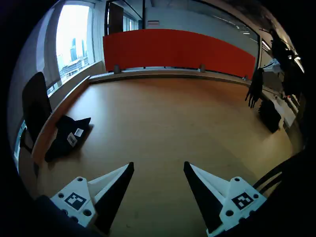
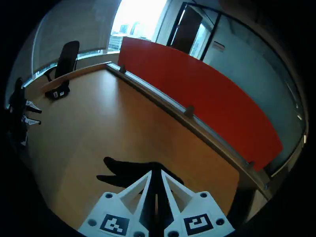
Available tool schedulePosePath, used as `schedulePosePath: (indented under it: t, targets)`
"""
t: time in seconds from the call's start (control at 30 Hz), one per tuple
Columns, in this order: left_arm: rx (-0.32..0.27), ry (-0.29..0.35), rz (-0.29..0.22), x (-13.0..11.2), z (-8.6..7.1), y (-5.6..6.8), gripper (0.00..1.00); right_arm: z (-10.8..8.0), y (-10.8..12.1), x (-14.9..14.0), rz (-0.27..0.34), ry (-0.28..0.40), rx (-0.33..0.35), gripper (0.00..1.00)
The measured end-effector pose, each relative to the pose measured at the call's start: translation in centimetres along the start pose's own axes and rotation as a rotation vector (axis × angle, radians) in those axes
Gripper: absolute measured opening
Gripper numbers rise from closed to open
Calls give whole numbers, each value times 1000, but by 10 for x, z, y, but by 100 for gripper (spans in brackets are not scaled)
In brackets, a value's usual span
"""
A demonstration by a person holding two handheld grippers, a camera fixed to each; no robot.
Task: Fold towel
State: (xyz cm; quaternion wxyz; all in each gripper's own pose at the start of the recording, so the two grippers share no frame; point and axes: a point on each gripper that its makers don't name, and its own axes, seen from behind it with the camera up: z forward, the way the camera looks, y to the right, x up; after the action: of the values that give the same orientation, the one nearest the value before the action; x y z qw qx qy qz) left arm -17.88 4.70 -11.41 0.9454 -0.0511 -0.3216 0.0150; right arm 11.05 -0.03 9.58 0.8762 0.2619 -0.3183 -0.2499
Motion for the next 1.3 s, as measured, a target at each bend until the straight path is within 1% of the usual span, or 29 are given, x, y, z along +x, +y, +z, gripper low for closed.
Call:
schedulePosePath:
  t: [0.2,0.47,0.7,0.97,1.3]
  targets:
    - [3,2,8,4,1,1,94,-7,28,-12,8,-25,-37,1]
    - [4,-3,13,5,0,3,94,-18,66,-27,40,-45,-90,1]
    - [2,-7,19,6,1,6,94,-26,92,-44,48,-77,-119,1]
    - [-5,-7,30,9,2,11,94,-32,109,-62,74,-99,-141,1]
    - [-12,-12,41,12,4,14,94,-43,118,-79,97,-113,-152,1]
